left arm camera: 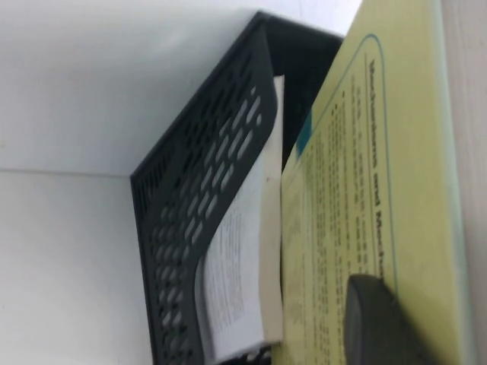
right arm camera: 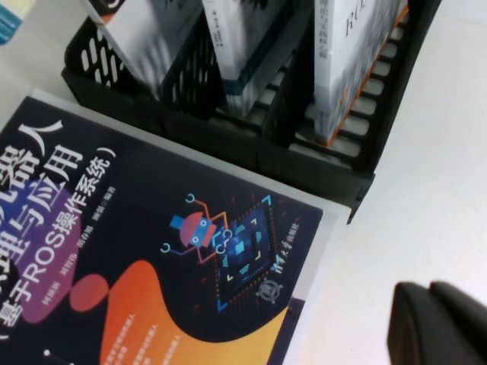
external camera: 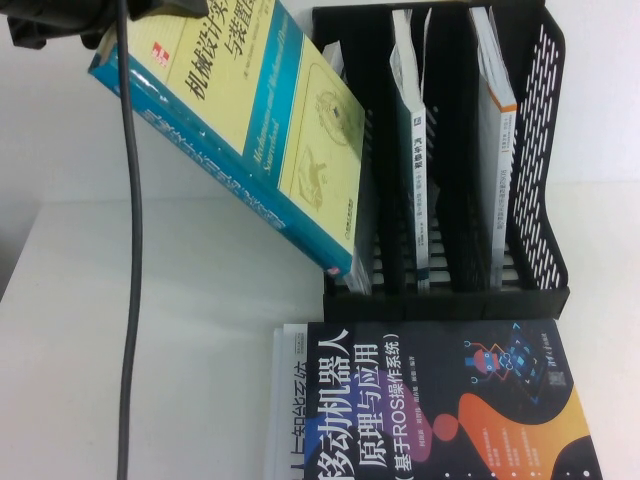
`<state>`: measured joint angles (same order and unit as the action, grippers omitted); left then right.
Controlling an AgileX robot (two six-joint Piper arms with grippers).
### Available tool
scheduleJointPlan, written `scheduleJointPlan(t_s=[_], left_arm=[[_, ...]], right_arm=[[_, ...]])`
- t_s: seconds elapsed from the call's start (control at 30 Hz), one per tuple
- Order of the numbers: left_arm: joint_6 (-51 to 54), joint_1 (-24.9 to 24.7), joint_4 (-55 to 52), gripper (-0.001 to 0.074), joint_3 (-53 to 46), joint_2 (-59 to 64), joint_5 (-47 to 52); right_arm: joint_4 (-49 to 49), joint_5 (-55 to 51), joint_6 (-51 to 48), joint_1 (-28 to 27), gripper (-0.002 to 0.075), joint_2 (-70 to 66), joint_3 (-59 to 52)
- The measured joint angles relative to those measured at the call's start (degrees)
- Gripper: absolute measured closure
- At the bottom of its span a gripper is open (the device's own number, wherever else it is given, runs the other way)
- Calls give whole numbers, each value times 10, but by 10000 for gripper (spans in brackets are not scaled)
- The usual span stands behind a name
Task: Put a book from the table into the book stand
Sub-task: Place the book on the book shelf
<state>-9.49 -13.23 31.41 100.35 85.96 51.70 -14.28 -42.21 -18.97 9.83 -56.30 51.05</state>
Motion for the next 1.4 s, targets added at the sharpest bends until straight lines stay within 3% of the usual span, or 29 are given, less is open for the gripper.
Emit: scheduleJointPlan(t_s=[0.9, 1.17, 1.4], left_arm=[[-35, -14, 32, 542, 4, 87, -98], [-45, -89, -119, 542, 84, 93, -74], [-125, -163, -276, 542, 127, 96, -58]], right_arm=[[1, -26, 41, 0, 729, 0, 0], [-8, -33, 41, 0, 729, 0, 0], [-10, -44, 41, 0, 729, 0, 0]])
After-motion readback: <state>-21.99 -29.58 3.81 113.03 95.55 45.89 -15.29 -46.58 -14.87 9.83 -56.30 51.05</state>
